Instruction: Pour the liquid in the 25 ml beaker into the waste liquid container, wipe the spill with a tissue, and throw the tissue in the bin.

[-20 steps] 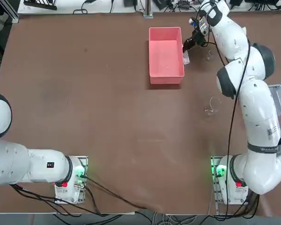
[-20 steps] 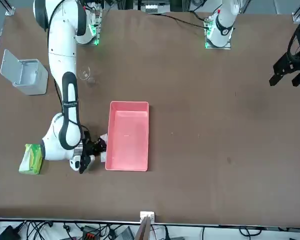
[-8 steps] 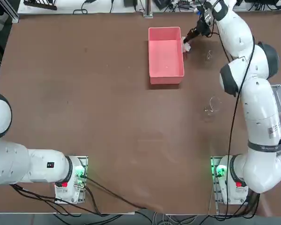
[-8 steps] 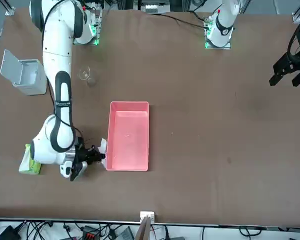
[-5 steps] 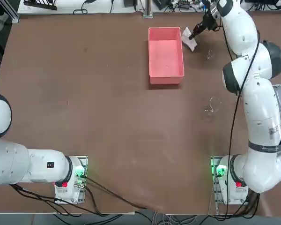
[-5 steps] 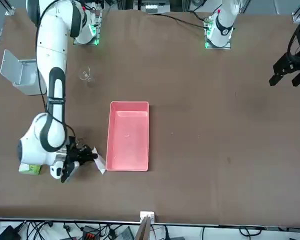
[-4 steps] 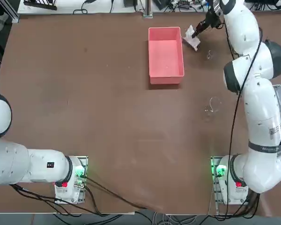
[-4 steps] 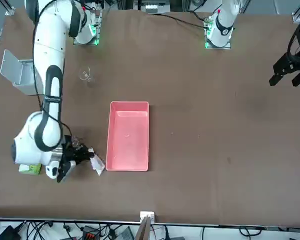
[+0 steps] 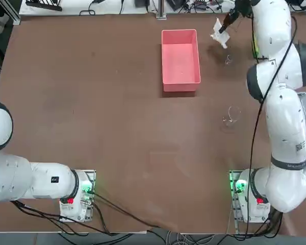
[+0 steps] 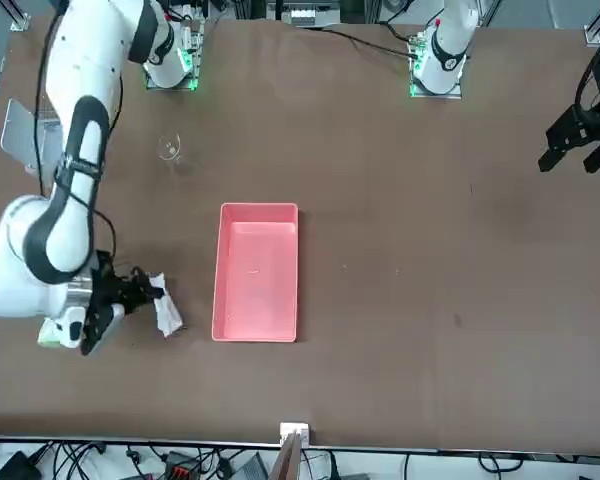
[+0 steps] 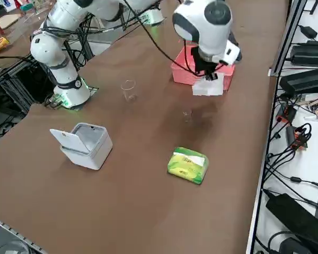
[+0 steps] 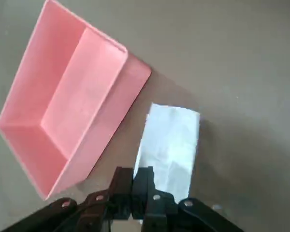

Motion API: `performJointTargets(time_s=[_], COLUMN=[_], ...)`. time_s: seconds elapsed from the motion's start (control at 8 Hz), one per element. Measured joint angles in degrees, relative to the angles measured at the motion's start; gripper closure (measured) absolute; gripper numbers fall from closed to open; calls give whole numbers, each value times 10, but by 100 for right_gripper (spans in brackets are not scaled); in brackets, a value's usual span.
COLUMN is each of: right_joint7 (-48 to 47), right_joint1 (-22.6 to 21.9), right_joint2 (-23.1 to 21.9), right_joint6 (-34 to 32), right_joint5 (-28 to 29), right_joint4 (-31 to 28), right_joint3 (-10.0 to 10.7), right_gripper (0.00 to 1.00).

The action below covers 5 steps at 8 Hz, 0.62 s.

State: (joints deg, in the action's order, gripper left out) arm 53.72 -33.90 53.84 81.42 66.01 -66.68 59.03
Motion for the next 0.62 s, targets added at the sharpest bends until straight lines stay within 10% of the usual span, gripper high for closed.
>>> performJointTargets(time_s=[0.62], right_joint7=[0], right_joint1=[-1], right_joint2=[-11], right_joint6=[-49], right_joint5=[0], right_joint4=[-1], right_joint3=[40], right_gripper=[98])
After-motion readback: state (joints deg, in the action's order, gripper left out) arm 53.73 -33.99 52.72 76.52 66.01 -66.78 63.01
